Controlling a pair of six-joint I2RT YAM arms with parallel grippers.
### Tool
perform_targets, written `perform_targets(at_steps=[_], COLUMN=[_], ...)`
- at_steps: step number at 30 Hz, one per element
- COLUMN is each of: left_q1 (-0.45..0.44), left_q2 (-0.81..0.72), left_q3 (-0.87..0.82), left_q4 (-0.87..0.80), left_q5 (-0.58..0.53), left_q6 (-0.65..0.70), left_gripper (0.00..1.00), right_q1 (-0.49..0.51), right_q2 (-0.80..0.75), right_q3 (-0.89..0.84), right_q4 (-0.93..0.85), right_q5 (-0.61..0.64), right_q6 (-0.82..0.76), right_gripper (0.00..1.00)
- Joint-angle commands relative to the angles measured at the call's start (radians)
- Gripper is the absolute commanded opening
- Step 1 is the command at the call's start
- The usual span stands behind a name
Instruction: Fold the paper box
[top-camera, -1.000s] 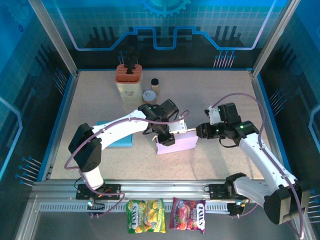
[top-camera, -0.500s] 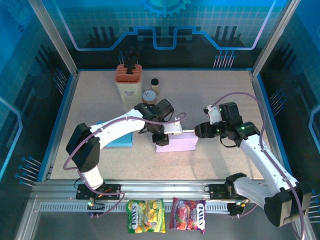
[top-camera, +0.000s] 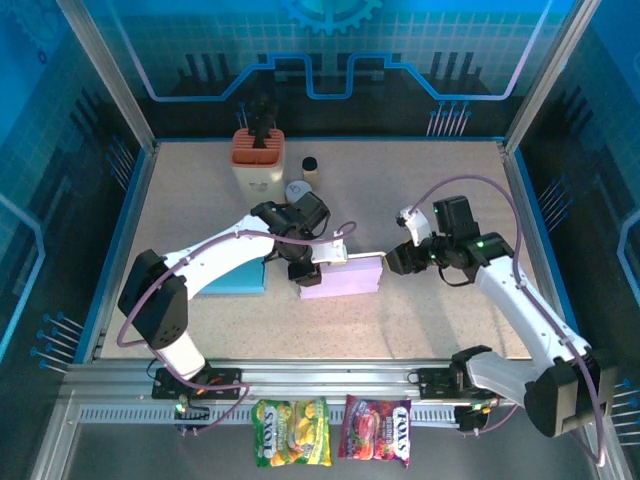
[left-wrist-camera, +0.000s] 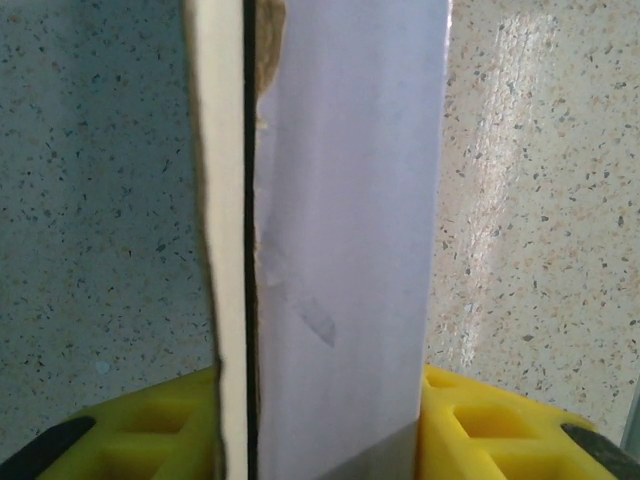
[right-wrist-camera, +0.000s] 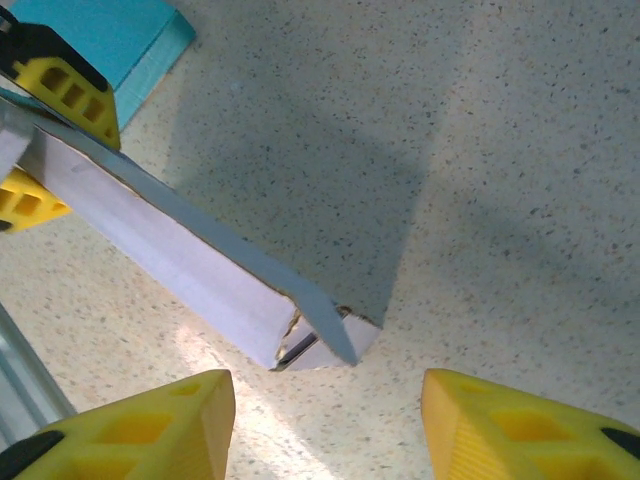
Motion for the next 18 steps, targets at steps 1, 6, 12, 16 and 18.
perform_targets(at_steps=[1,6,12,16,18], left_q1=[0.004,0.004,0.003,0.003,0.004], left_q2=[-0.017,-0.015,-0.015,-0.014,-0.014], left_q3=[0.001,0.008,0.007,0.008,0.008], left_q4=[-0.020,-0.020,-0.015,-0.011,-0.010], left_q5=[-0.003,0.003,0.009,0.010,0.010], left_q6=[0.021,0.016,0.014,0.012,0.011], left_gripper=[0.41,0.41,0.42,0.42,0.42], right_q1=[0.011,0.017,0.020,0.027,0.031], right_q2=[0.033,0.054,0.079,0.100,0.115], right_q3=[0.055,0.057,0.055,0.066,0.076], right_q4=[-0.043,-0.056,-0.052,-0.050,-0.057], right_q5=[0.023,-0.016,-0.039,-0.047,-0.046], right_q6=[-0.117,-0.148,-0.128,-0.122,-0.123], right_gripper=[0.53,0.44,0.39,0.39,0.37])
